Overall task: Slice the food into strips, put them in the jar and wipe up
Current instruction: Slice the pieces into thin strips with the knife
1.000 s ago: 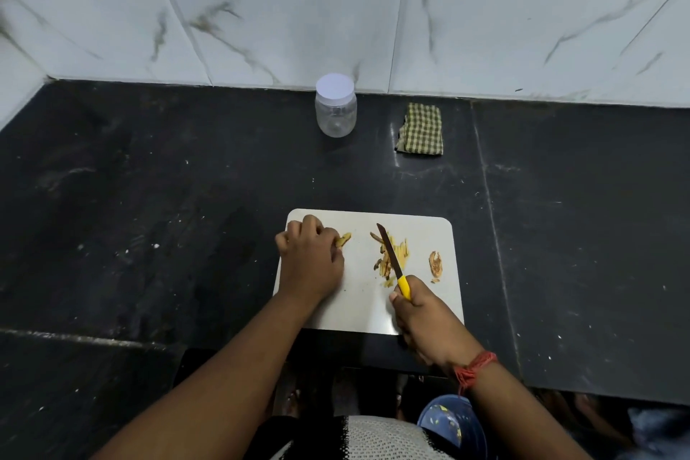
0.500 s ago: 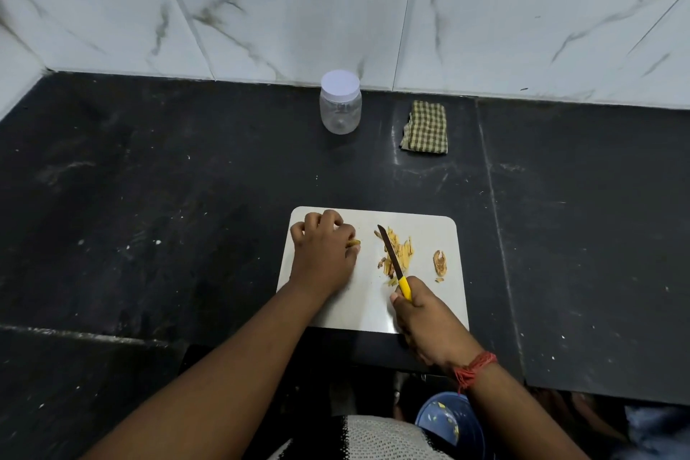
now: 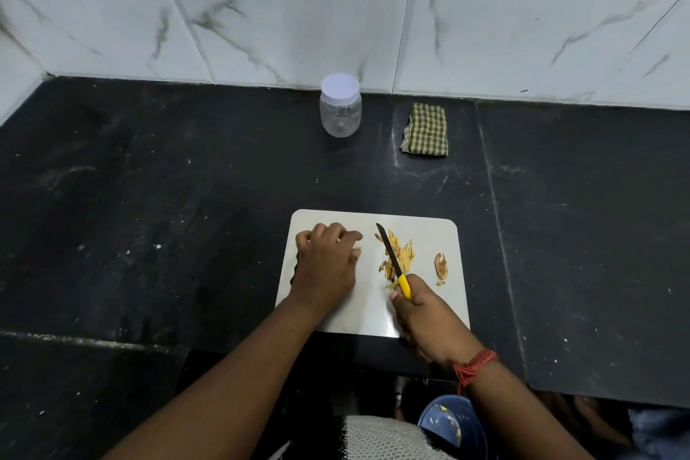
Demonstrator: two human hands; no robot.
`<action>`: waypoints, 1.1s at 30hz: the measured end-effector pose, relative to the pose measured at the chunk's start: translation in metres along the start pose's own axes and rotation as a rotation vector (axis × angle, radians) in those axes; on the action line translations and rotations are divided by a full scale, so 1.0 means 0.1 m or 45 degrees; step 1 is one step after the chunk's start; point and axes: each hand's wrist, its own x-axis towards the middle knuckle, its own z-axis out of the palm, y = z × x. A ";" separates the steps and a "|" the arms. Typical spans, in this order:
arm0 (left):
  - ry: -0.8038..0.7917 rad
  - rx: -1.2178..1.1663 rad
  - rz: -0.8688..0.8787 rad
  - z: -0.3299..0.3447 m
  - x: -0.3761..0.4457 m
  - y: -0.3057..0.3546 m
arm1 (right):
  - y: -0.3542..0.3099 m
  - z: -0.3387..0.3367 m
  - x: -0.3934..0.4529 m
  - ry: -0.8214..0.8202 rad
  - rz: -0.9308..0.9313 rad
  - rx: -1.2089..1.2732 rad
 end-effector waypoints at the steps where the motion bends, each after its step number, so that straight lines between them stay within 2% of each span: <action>1: 0.008 -0.009 -0.016 -0.01 -0.01 -0.04 | 0.01 0.00 0.00 0.006 -0.002 -0.006; 6: -0.102 -0.002 0.059 -0.02 -0.06 -0.17 | 0.04 0.03 0.03 -0.002 -0.002 -0.003; 12: -0.093 -0.088 -0.053 0.04 -0.03 -0.05 | 0.07 0.05 0.05 0.005 0.000 -0.037; 17: -0.016 -0.142 -0.179 0.08 -0.07 -0.05 | 0.08 0.08 0.05 -0.006 0.035 -0.187; 20: -0.012 -0.134 -0.178 0.08 -0.05 -0.04 | 0.07 0.14 0.04 -0.017 0.023 -0.336; 33: -0.074 -0.146 -0.294 0.13 0.00 0.00 | -0.08 0.28 0.11 -0.006 0.018 -0.509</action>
